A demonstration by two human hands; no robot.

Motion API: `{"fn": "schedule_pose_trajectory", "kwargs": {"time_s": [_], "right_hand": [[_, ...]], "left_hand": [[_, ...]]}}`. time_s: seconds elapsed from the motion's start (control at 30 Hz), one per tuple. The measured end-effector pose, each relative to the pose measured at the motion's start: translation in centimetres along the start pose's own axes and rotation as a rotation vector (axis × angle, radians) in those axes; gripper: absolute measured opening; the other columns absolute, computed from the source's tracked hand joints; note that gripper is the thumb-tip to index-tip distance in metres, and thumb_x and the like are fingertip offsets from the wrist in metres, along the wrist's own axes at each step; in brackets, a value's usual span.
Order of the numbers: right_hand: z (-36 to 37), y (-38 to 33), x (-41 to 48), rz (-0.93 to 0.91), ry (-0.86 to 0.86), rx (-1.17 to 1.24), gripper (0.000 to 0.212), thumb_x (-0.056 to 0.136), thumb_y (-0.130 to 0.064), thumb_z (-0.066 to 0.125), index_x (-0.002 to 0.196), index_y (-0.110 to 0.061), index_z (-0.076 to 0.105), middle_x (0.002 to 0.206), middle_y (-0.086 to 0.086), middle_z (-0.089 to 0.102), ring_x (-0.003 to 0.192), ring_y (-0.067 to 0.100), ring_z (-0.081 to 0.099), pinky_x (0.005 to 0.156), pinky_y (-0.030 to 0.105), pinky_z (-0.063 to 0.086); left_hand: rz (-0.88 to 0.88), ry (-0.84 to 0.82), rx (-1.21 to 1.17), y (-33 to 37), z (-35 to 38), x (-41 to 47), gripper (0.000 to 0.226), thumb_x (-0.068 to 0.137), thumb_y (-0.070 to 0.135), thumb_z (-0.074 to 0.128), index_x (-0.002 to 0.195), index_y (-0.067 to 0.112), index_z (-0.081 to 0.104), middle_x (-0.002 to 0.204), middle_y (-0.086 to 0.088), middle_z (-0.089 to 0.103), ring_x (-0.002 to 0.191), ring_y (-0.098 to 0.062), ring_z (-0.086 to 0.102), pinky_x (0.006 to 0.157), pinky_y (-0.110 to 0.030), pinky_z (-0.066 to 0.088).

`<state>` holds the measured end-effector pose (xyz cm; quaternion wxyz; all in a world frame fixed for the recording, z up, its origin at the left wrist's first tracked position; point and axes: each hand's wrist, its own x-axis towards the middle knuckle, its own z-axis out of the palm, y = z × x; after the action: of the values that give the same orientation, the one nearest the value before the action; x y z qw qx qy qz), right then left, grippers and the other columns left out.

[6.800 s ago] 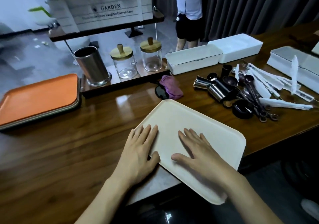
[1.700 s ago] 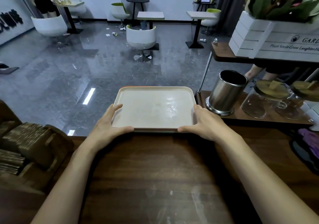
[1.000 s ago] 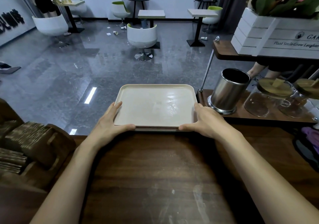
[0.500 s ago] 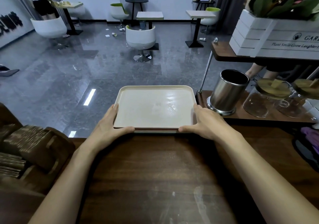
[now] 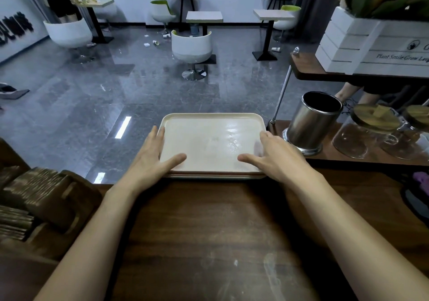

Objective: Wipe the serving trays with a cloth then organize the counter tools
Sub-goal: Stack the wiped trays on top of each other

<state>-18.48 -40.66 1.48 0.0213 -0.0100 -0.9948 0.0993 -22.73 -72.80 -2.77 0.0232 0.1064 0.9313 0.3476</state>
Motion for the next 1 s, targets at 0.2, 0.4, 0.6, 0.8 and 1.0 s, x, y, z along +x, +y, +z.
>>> {"fn": "schedule_pose_trajectory", "kwargs": {"time_s": [0.2, 0.4, 0.6, 0.8, 1.0], "right_hand": [[2.1, -1.7, 5.3, -0.020, 0.018, 0.003, 0.109, 0.085, -0.084, 0.025, 0.159, -0.004, 0.016, 0.168, 0.012, 0.012, 0.156, 0.026, 0.000, 0.125, 0.046, 0.011], [3.4, -2.4, 8.6, 0.013, -0.025, -0.037, 0.099, 0.089, -0.083, 0.016, 0.162, -0.017, 0.002, 0.170, 0.006, -0.004, 0.155, 0.024, -0.011, 0.125, 0.051, -0.004], [5.5, -2.6, 9.1, 0.045, -0.034, -0.064, 0.101, 0.085, -0.086, 0.004, 0.162, -0.020, 0.002, 0.170, 0.006, -0.003, 0.156, 0.024, -0.009, 0.122, 0.055, -0.007], [6.4, -2.6, 9.6, 0.064, -0.045, -0.111, 0.108, 0.077, -0.090, -0.006, 0.162, -0.023, 0.007, 0.170, 0.008, 0.001, 0.156, 0.025, -0.007, 0.121, 0.057, -0.008], [6.8, -2.4, 9.7, 0.066, -0.049, -0.114, 0.108, 0.078, -0.091, -0.004, 0.162, -0.024, 0.009, 0.169, 0.009, 0.002, 0.156, 0.027, -0.004, 0.120, 0.058, -0.010]], "left_hand": [[0.024, 0.048, 0.280, 1.9, 0.4, 5.2, 0.099, 0.089, 0.084, 0.029, 0.164, 0.022, 0.015, 0.172, -0.002, -0.002, 0.158, -0.019, -0.007, 0.128, -0.043, 0.001], [-0.018, -0.018, 0.408, 1.8, 1.2, 7.7, 0.073, 0.102, 0.064, 0.026, 0.164, 0.027, 0.016, 0.172, -0.004, -0.004, 0.158, -0.021, -0.008, 0.128, -0.046, -0.001], [0.010, -0.024, 0.468, 1.1, 2.2, 8.3, 0.083, 0.094, 0.076, 0.016, 0.164, 0.032, 0.012, 0.172, -0.003, 0.002, 0.158, -0.017, -0.006, 0.128, -0.049, 0.006], [0.012, -0.053, 0.577, 0.6, 2.5, 8.2, 0.095, 0.084, 0.087, 0.004, 0.163, 0.035, 0.007, 0.172, -0.003, 0.010, 0.158, -0.017, 0.003, 0.128, -0.049, 0.007], [0.004, -0.065, 0.596, 1.1, 2.4, 8.1, 0.099, 0.081, 0.087, 0.003, 0.163, 0.033, 0.012, 0.172, -0.002, 0.009, 0.158, -0.018, 0.003, 0.128, -0.047, 0.006]]}}
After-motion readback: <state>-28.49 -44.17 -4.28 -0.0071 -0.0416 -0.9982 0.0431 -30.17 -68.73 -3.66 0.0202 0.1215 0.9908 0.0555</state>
